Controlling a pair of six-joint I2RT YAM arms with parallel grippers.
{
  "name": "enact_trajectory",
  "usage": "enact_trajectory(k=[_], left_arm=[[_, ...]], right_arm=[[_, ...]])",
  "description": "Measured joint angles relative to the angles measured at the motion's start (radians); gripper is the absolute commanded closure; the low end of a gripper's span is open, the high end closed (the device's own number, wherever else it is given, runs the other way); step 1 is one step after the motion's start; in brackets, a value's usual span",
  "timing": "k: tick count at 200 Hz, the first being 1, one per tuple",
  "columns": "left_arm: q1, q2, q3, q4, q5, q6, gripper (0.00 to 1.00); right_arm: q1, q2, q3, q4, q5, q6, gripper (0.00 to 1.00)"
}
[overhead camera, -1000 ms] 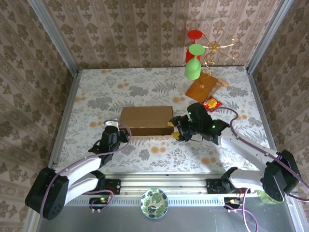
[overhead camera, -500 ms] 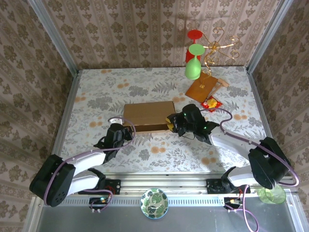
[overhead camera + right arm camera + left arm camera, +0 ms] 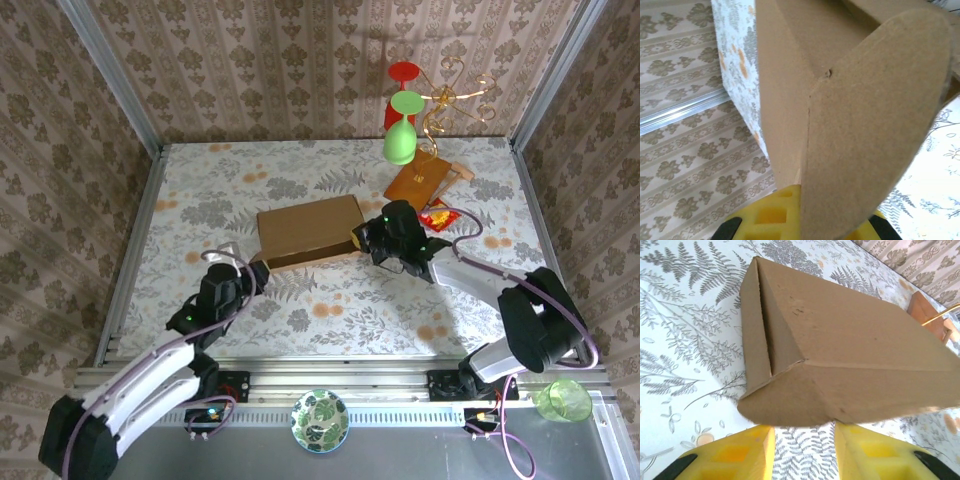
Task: Fold the paper box
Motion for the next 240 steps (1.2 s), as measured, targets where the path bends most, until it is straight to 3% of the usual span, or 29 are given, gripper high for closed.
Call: enact_trajectory(k=[23,46,74,95,144,240], left_arm=[[0.042,-0.087,0.073,-0.160,0.001,-0.064,0.60],[0.122,-0.066,0.181,-0.259,0.038,-0.109,0.53],[0.267,0.126,0.327,-0.304,0.160,-0.121,0.48],[0.327,0.312,0.404,-0.301,0.266,-0.116,0.48],[0.339,0.610,0.470,-0.281,0.421,-0.063,0.51],[0.338,0.794,0.469,-0.131,0.477,-0.006,0.54]], right_arm=[[-0.006,0.024,0.016,-0.023,-0.008,-0.011,1.00],[-0.011,0.025,0.028,-0.038,-0.019,-0.025,1.00],[-0.021,0.025,0.037,-0.063,-0.027,-0.042,1.00],[-0.035,0.030,0.037,-0.081,-0.043,-0.055,1.00],[-0.061,0.061,0.037,-0.087,-0.074,-0.074,1.00],[-0.101,0.105,0.037,-0.095,-0.128,-0.105,1.00]])
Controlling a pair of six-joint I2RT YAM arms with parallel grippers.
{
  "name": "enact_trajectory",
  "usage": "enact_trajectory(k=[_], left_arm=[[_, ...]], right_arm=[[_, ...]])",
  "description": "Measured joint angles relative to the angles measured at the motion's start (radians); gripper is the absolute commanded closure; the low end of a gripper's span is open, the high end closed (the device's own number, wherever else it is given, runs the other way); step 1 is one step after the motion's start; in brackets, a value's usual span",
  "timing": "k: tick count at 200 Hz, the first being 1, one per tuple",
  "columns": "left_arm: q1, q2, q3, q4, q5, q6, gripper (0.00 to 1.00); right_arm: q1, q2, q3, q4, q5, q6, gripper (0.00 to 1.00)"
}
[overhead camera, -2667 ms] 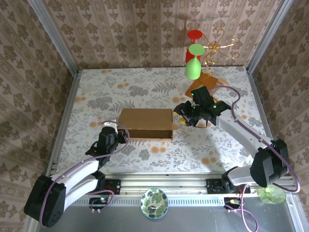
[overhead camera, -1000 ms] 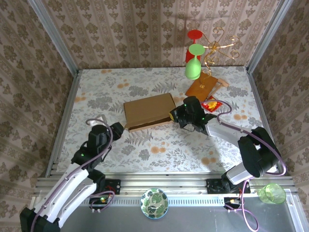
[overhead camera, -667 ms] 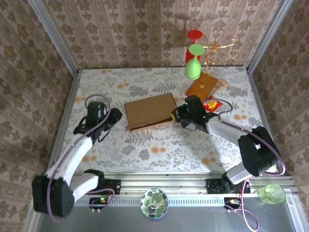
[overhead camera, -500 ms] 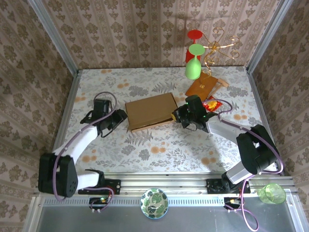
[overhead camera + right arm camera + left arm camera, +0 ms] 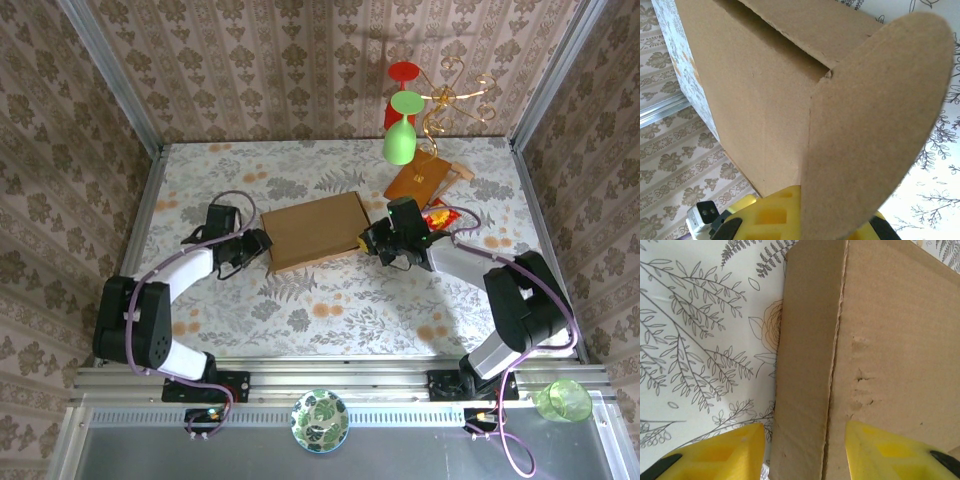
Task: Fold the paper box
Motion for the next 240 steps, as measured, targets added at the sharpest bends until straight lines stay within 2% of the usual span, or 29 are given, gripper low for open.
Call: enact_trajectory(k=[25,69,125,158,197,218,240], left_arm=[[-0.002,0.019,0.000,0.021,0.008,0.002,0.56],[-0.020,0.036,0.002,0.027,0.011,0.014,0.72],[-0.026,0.051,0.006,0.046,0.026,0.029,0.88],[-0.026,0.055,0.011,0.050,0.033,0.059,1.00],[-0.024,0.047,0.001,0.053,0.032,0.104,1.00],[-0.024,0.044,0.001,0.046,0.030,0.148,1.00],[-0.018,0.038,0.001,0.030,0.035,0.189,1.00]], right_arm=[[-0.001,0.010,0.000,-0.001,-0.005,-0.005,1.00],[-0.002,0.015,0.000,-0.005,-0.008,-0.018,1.00],[-0.004,0.015,0.002,-0.025,-0.007,-0.041,1.00],[-0.014,0.014,0.041,-0.094,-0.007,-0.108,0.78],[-0.082,-0.065,0.092,-0.287,0.021,-0.329,0.44],[-0.151,-0.118,0.124,-0.341,0.018,-0.465,0.36],[-0.204,-0.097,0.201,-0.379,-0.029,-0.623,0.31]])
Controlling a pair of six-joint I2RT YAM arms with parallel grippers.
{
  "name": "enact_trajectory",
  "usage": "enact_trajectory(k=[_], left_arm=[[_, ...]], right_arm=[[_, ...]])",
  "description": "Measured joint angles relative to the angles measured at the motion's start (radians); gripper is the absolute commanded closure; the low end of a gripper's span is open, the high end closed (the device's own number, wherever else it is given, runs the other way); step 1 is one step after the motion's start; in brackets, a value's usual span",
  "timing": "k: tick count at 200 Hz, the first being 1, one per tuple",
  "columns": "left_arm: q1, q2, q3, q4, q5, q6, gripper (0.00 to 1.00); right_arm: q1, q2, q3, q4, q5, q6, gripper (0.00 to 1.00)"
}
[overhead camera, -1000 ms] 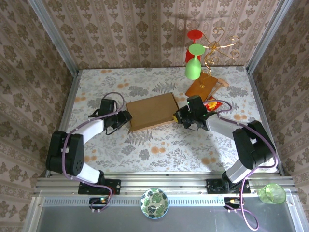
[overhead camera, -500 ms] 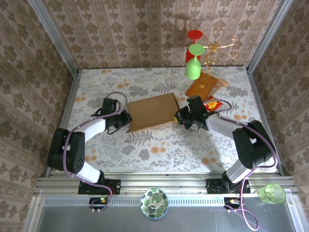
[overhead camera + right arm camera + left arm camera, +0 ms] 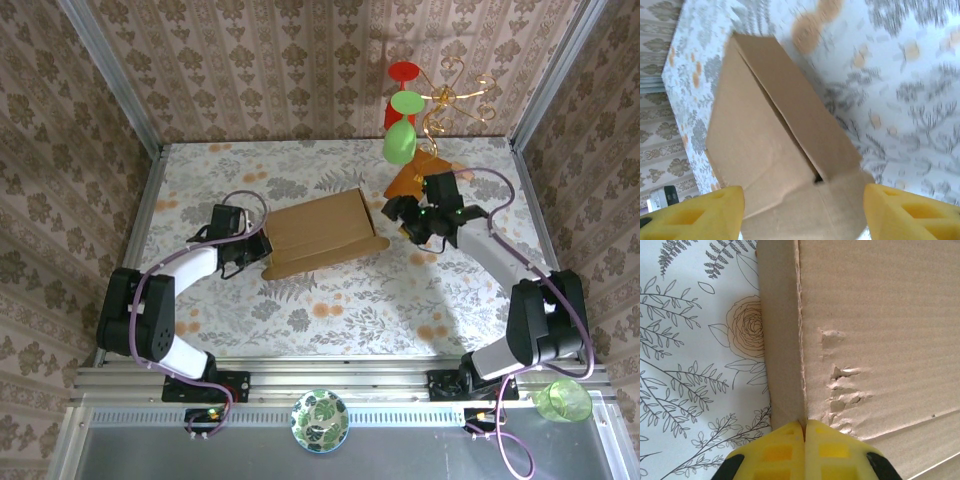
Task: Fold the paper box
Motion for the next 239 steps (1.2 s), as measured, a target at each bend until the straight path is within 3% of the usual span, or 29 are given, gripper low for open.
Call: enact_trajectory(k=[45,92,151,239], left_arm=[[0.012,-0.010,-0.002,-0.024,0.011,0.045,1.00],[0.026,-0.015,-0.021,-0.003,0.032,0.061,1.00],[0.053,-0.019,-0.038,0.011,0.064,0.080,1.00],[0.075,-0.010,-0.038,0.012,0.101,0.130,1.00]], right_arm=[[-0.008,0.212,0.126,-0.040,-0.153,-0.259,0.26],[-0.015,0.351,0.126,-0.049,-0.296,-0.369,0.23],[-0.024,0.447,0.125,0.123,-0.561,-0.343,0.16],[0.045,0.484,0.116,0.299,-0.692,-0.268,0.21]])
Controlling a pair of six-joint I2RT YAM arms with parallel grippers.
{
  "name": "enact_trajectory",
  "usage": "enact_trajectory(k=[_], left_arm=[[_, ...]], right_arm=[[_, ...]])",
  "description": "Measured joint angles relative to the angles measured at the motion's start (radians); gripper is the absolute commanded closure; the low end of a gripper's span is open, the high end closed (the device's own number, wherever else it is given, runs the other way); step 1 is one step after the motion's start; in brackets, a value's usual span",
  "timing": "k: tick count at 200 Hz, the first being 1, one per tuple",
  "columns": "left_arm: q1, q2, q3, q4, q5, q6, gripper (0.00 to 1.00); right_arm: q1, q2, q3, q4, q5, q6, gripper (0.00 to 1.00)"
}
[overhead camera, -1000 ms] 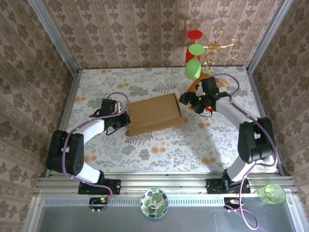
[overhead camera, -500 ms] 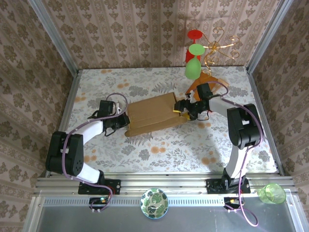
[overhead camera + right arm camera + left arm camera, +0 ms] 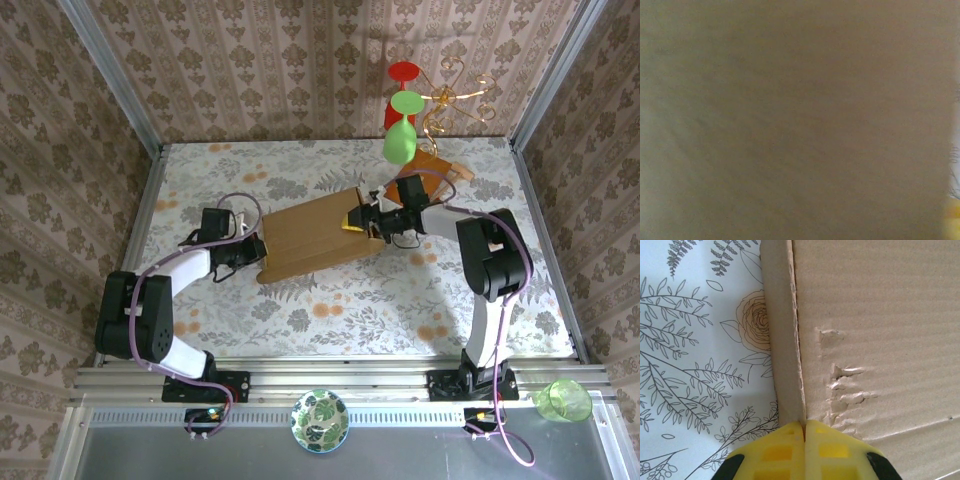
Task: Fold the paper box
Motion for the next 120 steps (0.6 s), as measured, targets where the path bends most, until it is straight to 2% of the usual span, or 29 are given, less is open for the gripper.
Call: enact_trajectory(k=[54,69,82,97,120], left_arm=[[0.014,0.002,0.008,-0.017,0.006,0.033,0.99],[0.016,0.001,0.013,-0.025,0.004,0.035,0.78],[0.016,-0.006,0.020,-0.042,-0.012,0.032,0.64],[0.017,-0.032,0.023,-0.079,-0.040,0.021,0.54],[0.018,-0.114,0.047,-0.117,-0.072,-0.013,0.47]], right_arm=[[0.015,0.019,0.002,0.024,-0.005,0.013,0.34],[0.015,0.018,0.000,0.025,-0.005,0.027,0.43],[0.016,0.008,-0.007,0.029,-0.009,0.064,0.52],[0.016,-0.014,-0.026,0.054,-0.014,0.151,0.51],[0.011,-0.067,-0.108,0.152,-0.006,0.363,0.52]])
